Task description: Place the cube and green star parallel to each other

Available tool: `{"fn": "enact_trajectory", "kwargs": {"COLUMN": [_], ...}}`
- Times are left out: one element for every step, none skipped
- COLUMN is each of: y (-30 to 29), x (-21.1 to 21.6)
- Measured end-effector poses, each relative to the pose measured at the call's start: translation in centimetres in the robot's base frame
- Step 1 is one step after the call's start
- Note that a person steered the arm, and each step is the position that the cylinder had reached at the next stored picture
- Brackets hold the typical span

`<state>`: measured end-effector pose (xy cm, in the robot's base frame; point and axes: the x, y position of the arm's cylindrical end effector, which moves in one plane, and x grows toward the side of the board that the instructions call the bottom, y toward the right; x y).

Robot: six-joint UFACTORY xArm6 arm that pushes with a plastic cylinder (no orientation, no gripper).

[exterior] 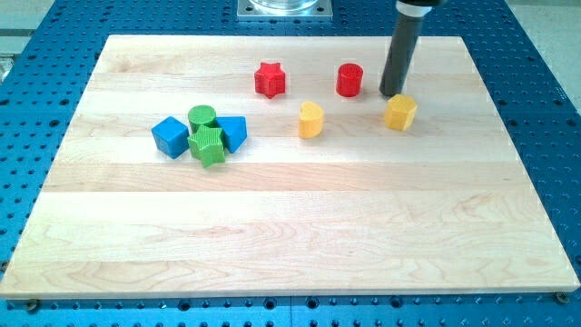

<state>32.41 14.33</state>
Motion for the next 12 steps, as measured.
{"fn": "enact_trajectory", "kwargs": {"y": [-2.9,-4.7,-8.2,-16.2,-25.8,-34.7,-34.6,-34.3,-33.5,-29.2,-27.2,-27.0], "x": [3.0,6.6,11.5,17.7,19.8,19.1,14.9,9.6,8.3,8.3,9.9,12.7]}}
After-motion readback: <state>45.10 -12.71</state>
